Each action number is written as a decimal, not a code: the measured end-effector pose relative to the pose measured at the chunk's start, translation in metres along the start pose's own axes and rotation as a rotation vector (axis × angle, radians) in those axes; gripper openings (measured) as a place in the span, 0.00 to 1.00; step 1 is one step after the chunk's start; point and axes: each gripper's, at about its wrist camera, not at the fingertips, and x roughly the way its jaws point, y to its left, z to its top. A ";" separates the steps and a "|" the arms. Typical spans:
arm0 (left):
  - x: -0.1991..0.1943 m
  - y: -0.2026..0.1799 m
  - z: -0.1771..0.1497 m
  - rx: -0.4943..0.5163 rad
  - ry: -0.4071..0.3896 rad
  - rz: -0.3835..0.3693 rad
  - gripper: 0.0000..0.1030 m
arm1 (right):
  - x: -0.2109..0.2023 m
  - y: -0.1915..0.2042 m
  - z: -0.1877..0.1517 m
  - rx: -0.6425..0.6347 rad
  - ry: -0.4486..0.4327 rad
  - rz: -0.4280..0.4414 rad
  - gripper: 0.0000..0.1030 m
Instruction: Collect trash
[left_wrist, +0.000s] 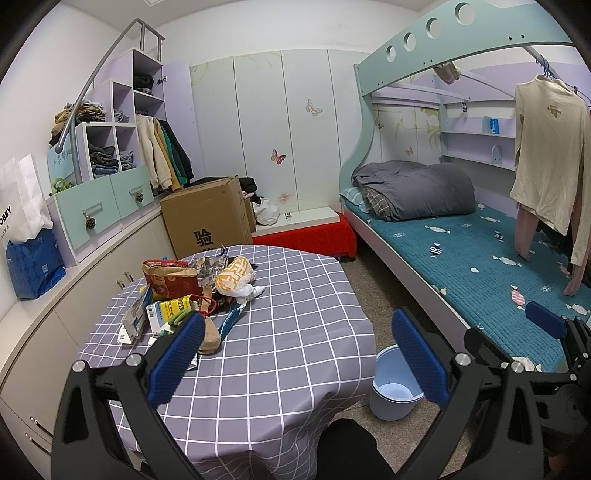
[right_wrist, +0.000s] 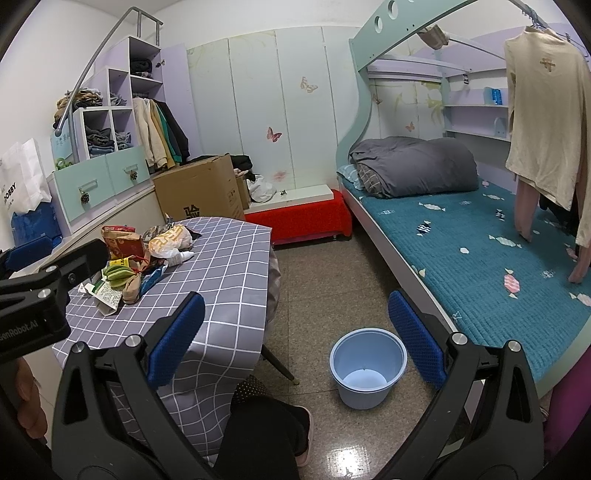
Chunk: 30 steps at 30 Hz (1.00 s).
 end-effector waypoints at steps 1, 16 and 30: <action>0.000 0.001 0.001 -0.002 0.001 0.002 0.96 | 0.000 0.000 0.001 0.001 0.002 0.002 0.94; 0.011 0.014 -0.007 -0.007 0.026 0.003 0.96 | 0.008 -0.001 0.008 0.018 0.030 -0.002 0.94; 0.050 0.088 -0.045 -0.021 0.137 0.099 0.96 | 0.056 0.047 0.013 -0.023 0.109 0.084 0.94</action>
